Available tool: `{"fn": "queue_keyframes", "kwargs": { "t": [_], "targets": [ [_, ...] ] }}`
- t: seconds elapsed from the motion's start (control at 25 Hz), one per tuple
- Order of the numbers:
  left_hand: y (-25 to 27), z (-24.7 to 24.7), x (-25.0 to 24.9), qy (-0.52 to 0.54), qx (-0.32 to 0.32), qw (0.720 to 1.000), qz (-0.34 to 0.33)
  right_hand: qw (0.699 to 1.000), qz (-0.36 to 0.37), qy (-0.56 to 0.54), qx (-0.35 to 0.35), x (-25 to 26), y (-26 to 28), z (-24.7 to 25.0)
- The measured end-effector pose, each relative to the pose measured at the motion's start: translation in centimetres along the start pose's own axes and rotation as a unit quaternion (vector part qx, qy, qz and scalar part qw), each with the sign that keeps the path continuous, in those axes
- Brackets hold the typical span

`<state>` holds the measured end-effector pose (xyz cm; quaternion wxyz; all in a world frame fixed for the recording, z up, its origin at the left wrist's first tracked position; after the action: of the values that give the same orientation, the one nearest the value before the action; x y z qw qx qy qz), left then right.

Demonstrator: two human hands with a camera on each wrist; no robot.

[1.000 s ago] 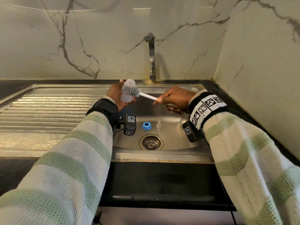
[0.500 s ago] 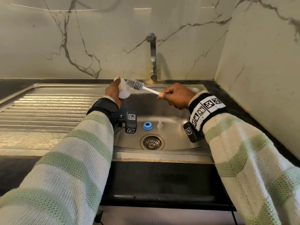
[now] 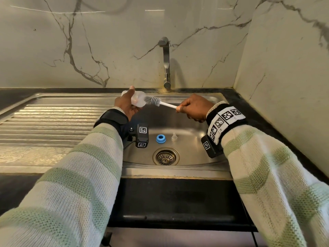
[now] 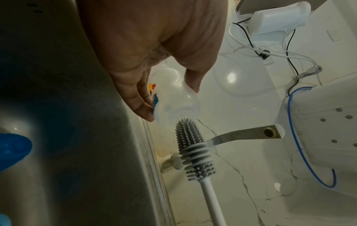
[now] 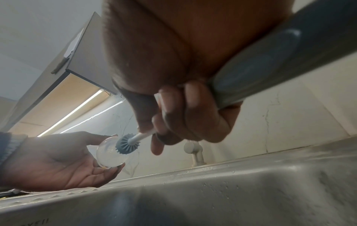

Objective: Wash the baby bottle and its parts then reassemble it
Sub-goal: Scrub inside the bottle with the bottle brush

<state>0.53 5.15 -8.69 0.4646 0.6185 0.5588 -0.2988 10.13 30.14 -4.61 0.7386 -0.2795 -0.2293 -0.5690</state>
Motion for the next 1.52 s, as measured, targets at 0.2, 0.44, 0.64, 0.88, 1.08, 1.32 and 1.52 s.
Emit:
{"fn": "queue_keyframes", "kwargs": {
  "t": [0.2, 0.44, 0.64, 0.88, 1.08, 1.32, 1.52],
  "targets": [
    [0.0, -0.1, 0.0, 0.012, -0.011, 1.0, -0.001, 0.999, 0.013, -0.023, 0.029, 0.4, 0.3, -0.3],
    [0.6, -0.6, 0.0, 0.009, -0.001, 1.0, 0.003, 1.0, -0.01, 0.025, 0.002, 0.6, 0.5, 0.4],
    [0.6, -0.4, -0.2, 0.024, -0.003, 1.0, 0.003, 1.0, 0.017, 0.013, 0.018, 0.8, 0.4, -0.2],
    [0.8, -0.3, -0.1, 0.01, -0.008, 1.0, 0.0, 0.999, -0.013, 0.014, 0.037, 0.9, 0.6, 0.1],
    [1.0, -0.5, -0.5, 0.024, 0.0, 1.0, 0.0, 0.998, 0.035, 0.056, -0.023, 1.6, 0.3, 0.6],
    [0.8, -0.2, -0.1, -0.001, -0.004, 1.0, -0.004, 0.999, 0.003, 0.002, 0.046, 0.9, 0.5, -0.3],
    [1.2, -0.6, -0.3, 0.006, 0.002, 1.0, 0.001, 0.993, 0.046, 0.104, -0.019, 1.7, 0.0, 0.6]
  ]
}}
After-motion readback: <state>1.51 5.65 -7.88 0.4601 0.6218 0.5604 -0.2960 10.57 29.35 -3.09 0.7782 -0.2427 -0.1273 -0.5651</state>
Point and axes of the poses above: each hand's wrist, its own y-axis away from the middle knuckle, its own z-axis out of the back of the hand, x = y × z, the point moved 3 cm from there along -y, towards the middle knuckle, and after that the axes turned 8 degrees about z, right-handed, at the moved point
